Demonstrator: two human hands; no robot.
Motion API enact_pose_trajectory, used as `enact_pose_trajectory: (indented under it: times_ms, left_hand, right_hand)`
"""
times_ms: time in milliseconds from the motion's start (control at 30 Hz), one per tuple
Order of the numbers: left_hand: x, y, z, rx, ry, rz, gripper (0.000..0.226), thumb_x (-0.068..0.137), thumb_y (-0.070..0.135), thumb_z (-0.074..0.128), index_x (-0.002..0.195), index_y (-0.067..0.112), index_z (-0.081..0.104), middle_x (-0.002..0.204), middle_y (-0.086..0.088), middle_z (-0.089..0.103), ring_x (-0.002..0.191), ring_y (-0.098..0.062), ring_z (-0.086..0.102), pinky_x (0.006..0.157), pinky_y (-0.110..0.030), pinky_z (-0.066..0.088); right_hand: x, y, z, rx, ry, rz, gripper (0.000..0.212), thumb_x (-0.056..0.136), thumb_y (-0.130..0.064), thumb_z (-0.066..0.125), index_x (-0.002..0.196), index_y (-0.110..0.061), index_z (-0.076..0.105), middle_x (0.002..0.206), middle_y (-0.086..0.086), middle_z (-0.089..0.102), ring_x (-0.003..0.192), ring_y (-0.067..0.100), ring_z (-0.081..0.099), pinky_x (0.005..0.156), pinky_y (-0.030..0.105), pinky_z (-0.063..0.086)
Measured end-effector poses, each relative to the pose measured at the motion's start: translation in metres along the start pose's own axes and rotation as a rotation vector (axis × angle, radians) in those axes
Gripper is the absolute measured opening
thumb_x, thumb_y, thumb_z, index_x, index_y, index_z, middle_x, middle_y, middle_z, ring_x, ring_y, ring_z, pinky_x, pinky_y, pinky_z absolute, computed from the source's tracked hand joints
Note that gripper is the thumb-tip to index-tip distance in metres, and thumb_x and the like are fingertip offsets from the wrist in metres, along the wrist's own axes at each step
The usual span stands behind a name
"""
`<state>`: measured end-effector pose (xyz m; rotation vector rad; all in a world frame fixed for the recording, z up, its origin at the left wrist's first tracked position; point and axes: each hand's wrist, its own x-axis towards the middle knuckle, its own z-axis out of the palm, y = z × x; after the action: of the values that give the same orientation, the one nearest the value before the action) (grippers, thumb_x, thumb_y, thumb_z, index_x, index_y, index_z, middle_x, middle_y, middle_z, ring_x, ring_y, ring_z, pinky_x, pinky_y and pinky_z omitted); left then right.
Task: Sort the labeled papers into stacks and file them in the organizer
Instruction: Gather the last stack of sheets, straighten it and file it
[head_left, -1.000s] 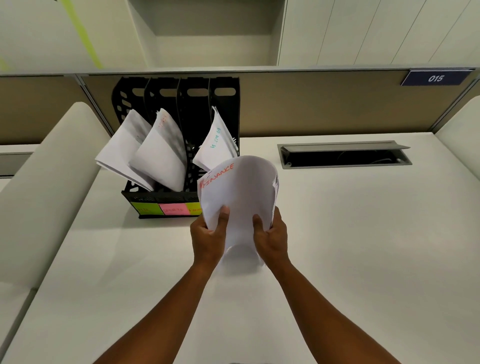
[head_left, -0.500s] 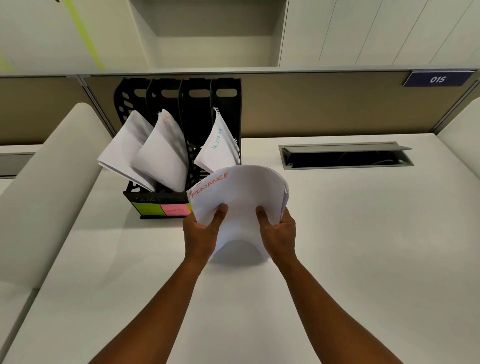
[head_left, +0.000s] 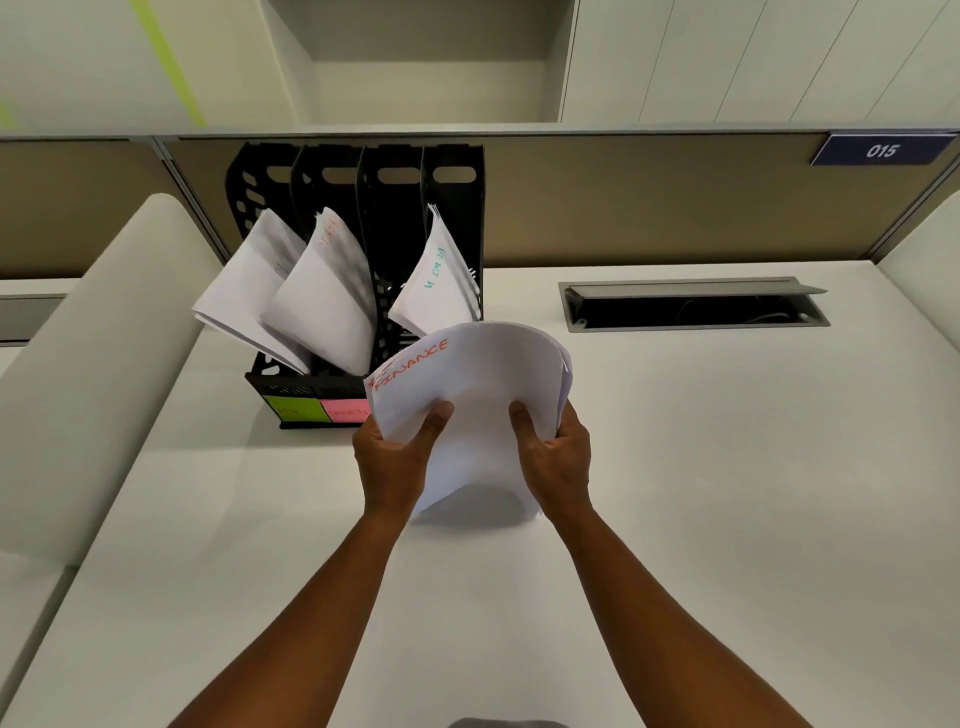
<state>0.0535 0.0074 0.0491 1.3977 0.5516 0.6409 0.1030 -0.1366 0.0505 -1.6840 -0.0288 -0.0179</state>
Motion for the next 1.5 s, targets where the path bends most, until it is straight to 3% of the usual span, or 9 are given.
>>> enact_pose_trajectory:
  times_ms: [167,467,667,867,1067,1167,1300,1400,1500]
  left_hand:
    - [-0.001,-0.011,-0.003,-0.009,0.002,-0.060,0.037,0.069,0.034,0.078,0.101,0.034,0.059,0.100,0.008,0.068,0.094,-0.015,0.067,0.072,-0.020,0.059]
    - [-0.001,-0.016,-0.013,0.013,0.009,-0.044,0.036,0.068,0.034,0.078,0.100,0.034,0.062,0.098,0.010,0.069,0.088,-0.013,0.069,0.069,-0.021,0.060]
    - [-0.008,-0.032,-0.019,0.047,-0.040,-0.076,0.045,0.071,0.023,0.081,0.108,0.032,0.057,0.103,0.007,0.068,0.093,-0.011,0.067,0.069,-0.016,0.057]
    - [-0.001,-0.024,-0.013,0.059,0.003,-0.006,0.049,0.073,0.015,0.081,0.109,0.034,0.054,0.101,0.014,0.066,0.087,0.006,0.067,0.068,-0.011,0.055]
    - [0.002,-0.039,-0.021,0.153,-0.069,-0.043,0.049,0.073,0.021,0.081,0.114,0.027,0.056,0.101,0.011,0.066,0.090,-0.006,0.064,0.070,-0.010,0.054]
    - [0.002,-0.041,-0.022,0.183,-0.054,-0.043,0.050,0.075,0.018,0.080,0.118,0.019,0.055,0.101,0.007,0.064,0.089,-0.005,0.062,0.066,-0.004,0.051]
    - [0.004,-0.036,-0.024,0.157,-0.041,-0.078,0.042,0.074,0.022,0.081,0.109,0.022,0.058,0.096,0.013,0.066,0.085,-0.004,0.065,0.062,-0.007,0.052]
    - [0.009,-0.030,-0.030,0.133,-0.041,-0.119,0.032,0.071,0.024,0.083,0.095,0.028,0.063,0.090,0.013,0.069,0.075,0.002,0.069,0.059,-0.010,0.053]
    - [0.017,-0.024,-0.036,0.130,-0.073,-0.169,0.028,0.071,0.023,0.084,0.091,0.027,0.065,0.085,0.014,0.070,0.070,0.003,0.068,0.053,-0.009,0.051]
  right_hand:
    - [-0.003,0.006,0.001,-0.019,-0.033,0.058,0.025,0.088,-0.031,0.065,0.111,-0.025,0.057,0.093,-0.008,0.062,0.077,0.002,0.060,0.057,0.006,0.049]
    - [-0.002,0.010,-0.005,0.004,-0.092,0.130,0.026,0.081,-0.031,0.074,0.104,-0.022,0.064,0.090,-0.006,0.069,0.083,0.011,0.066,0.072,0.025,0.058]
    - [-0.009,0.020,-0.006,-0.014,-0.144,0.169,0.027,0.078,-0.028,0.078,0.089,-0.038,0.055,0.086,-0.014,0.065,0.081,0.009,0.064,0.073,0.023,0.056]
    - [-0.004,0.008,-0.005,-0.010,-0.155,0.150,0.025,0.080,-0.029,0.076,0.086,-0.038,0.053,0.082,-0.017,0.063,0.074,0.005,0.062,0.063,0.012,0.053]
    - [-0.007,0.020,-0.007,-0.097,-0.182,0.201,0.027,0.084,-0.031,0.072,0.105,-0.026,0.057,0.096,-0.002,0.066,0.088,0.018,0.064,0.086,0.036,0.057]
    - [-0.008,0.015,-0.007,-0.116,-0.191,0.192,0.026,0.086,-0.031,0.069,0.107,-0.022,0.058,0.094,-0.003,0.065,0.086,0.017,0.063,0.080,0.028,0.057]
    - [-0.004,0.001,-0.007,-0.132,-0.249,0.096,0.013,0.091,-0.028,0.063,0.104,-0.024,0.061,0.087,-0.011,0.065,0.078,0.000,0.063,0.060,0.008,0.048]
    - [0.006,-0.008,-0.012,-0.236,-0.352,-0.014,0.008,0.094,-0.027,0.058,0.099,-0.024,0.063,0.086,-0.010,0.068,0.076,-0.005,0.064,0.063,0.009,0.046]
    - [0.017,-0.024,-0.018,-0.382,-0.477,-0.056,0.013,0.095,-0.030,0.056,0.096,-0.024,0.068,0.089,-0.006,0.071,0.080,0.004,0.067,0.070,0.022,0.053]
